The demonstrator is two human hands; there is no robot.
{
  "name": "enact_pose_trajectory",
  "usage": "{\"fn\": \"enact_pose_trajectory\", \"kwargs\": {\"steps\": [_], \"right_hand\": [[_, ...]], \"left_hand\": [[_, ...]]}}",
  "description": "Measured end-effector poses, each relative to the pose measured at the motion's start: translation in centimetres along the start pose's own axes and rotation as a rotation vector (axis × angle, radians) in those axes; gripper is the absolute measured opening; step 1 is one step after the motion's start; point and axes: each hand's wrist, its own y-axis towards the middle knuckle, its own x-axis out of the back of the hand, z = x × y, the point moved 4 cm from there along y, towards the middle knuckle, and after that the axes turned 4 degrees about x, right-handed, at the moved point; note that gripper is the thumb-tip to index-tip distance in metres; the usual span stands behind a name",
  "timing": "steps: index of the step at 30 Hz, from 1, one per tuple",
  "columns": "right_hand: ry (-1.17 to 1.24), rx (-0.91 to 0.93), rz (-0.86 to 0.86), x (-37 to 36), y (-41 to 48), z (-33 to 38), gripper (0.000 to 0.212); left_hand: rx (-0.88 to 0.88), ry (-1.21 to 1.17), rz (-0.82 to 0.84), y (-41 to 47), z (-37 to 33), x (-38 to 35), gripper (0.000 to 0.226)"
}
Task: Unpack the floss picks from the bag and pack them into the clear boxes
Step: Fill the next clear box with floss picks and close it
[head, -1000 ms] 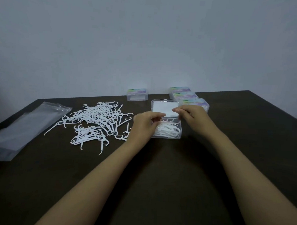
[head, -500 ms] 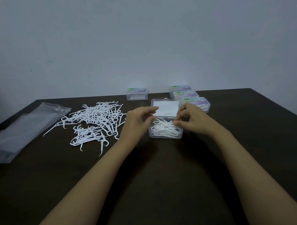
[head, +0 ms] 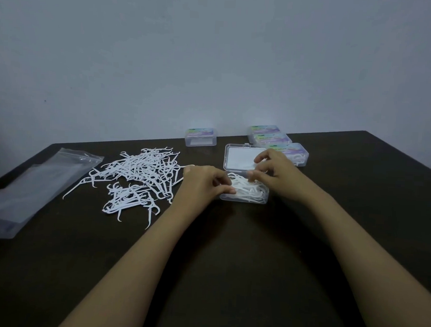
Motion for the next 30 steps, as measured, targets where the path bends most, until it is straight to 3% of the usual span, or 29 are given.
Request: {"fn": "enact_pose_trajectory", "kwargs": {"steps": [3,8,13,18,26,30], "right_hand": [[0.002,0.008,-0.097,0.3,0.0,-0.1,0.027],[-0.124,-0.049,0.104,-0.9,-0.3,-0.3,0.041],[0.093,-0.013,0.077,-0.6,-0.8,0.9,0.042],[0.091,-0.053,0.04,-0.4,-0.9,0.5,0.066],[0.098,-0.055,-0.009,-0.2,-1.0,0.4,0.071],[-0.015,-0.02,-0.013,-0.4,-0.8,0.4,0.056]], "left_hand": [[-0.03,-0.029,0.004,0.0,-0.2,-0.2,0.017],[-0.049,-0.056,0.004,-0.3,-0.4,-0.2,0.017],[-0.034,-0.039,0.004,-0.4,-0.6,-0.2,0.022],[-0.035,-0.029,0.015,-0.3,-0.5,-0.2,0.023],[0.024,-0.214,-0.024,0.2,-0.6,0.4,0.017],[0.068,-0.086,-0.057,0.5,0.1,2.3,0.015]]}}
